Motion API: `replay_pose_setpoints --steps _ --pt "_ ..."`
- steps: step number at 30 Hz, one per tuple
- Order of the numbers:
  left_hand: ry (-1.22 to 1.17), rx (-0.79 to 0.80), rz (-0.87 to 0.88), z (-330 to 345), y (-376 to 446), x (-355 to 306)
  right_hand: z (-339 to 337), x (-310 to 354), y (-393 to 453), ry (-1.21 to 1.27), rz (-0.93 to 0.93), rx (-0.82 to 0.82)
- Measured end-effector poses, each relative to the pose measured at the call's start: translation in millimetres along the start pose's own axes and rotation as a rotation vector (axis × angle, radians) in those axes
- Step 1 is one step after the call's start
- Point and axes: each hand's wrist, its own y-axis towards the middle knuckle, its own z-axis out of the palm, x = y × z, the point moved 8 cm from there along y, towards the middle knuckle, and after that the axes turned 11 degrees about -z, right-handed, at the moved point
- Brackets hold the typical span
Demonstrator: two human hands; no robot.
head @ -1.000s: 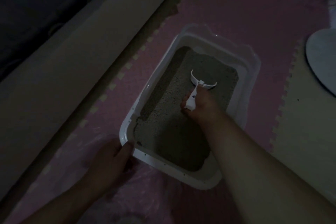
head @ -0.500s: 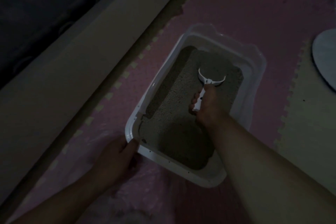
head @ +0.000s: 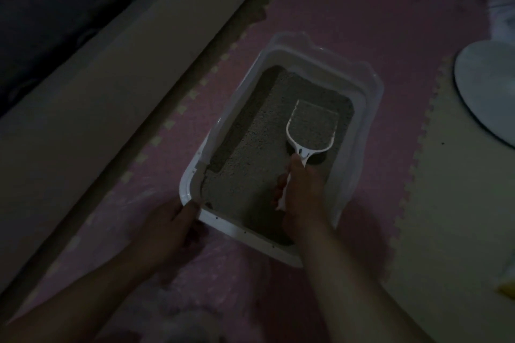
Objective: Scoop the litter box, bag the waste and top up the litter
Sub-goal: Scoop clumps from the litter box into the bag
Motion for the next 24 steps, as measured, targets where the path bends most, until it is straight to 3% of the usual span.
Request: replay_pose_setpoints --steps 24 --pt "-0.002 0.01 -0.047 9 -12 2 -40 -14 -74 -0.143 -0.021 0.211"
